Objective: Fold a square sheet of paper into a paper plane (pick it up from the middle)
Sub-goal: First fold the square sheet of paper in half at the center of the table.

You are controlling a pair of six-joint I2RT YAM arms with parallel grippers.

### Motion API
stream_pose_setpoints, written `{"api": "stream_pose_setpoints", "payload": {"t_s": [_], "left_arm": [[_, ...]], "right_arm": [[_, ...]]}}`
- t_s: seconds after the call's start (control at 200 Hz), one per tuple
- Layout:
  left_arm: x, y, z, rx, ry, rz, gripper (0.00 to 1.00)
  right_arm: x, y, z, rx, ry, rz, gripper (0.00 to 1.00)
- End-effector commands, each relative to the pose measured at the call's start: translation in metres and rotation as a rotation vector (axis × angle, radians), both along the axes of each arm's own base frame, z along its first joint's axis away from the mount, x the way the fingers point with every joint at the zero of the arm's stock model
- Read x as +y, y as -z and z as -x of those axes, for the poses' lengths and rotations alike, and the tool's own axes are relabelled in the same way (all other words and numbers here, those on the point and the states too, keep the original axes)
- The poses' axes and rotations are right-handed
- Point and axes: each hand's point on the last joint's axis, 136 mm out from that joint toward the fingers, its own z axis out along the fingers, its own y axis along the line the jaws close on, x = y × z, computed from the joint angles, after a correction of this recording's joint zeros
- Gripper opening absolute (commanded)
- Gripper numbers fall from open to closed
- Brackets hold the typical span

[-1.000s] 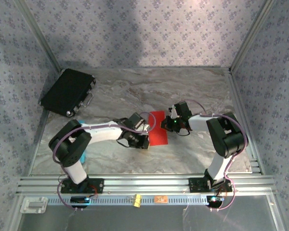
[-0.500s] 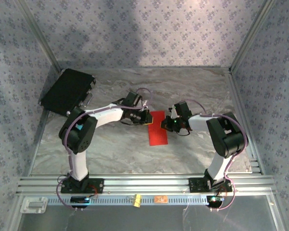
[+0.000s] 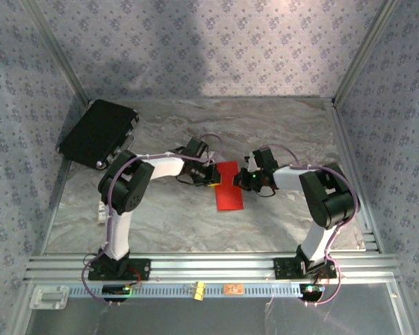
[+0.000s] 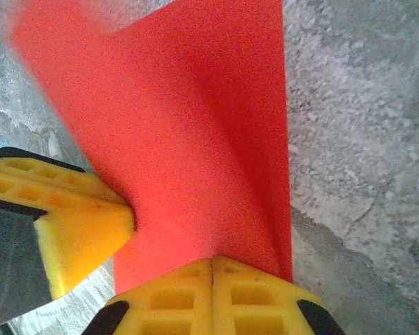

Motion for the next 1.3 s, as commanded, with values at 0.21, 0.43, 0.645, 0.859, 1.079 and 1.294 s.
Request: {"api": "stream_pose_setpoints", "payload": {"t_s": [0.21,0.43,0.645,0.859,1.079,1.294], "left_arm": [[0.016,-0.003,0.001,0.030,-0.028,-0.036,0.10],[0.000,-0.036,-0.019,-0.010,-0.008,0.043,0.11],[-0.003,-0.026,-0.029,0.021,-0.027,0.096,0.12],[0.008,0.005,-0.027,0.059,-0.039,0.020,0.12],[0.025,0.020,-0.025,0.069,-0.087,-0.061,0.11],[0.003,-0.030,-0.041,-0.006,-0.037,0.032,0.12]], "right_arm": [[-0.043,0.052,0.040,0.198,0.070,0.202,0.00],[-0.043,0.050,0.039,0.190,0.068,0.199,0.00],[-0.044,0.050,0.040,0.193,0.068,0.201,0.00],[-0.044,0.050,0.040,0.194,0.069,0.202,0.00],[-0.045,0.049,0.041,0.190,0.068,0.207,0.00],[-0.045,0.048,0.040,0.189,0.066,0.203,0.00]]}}
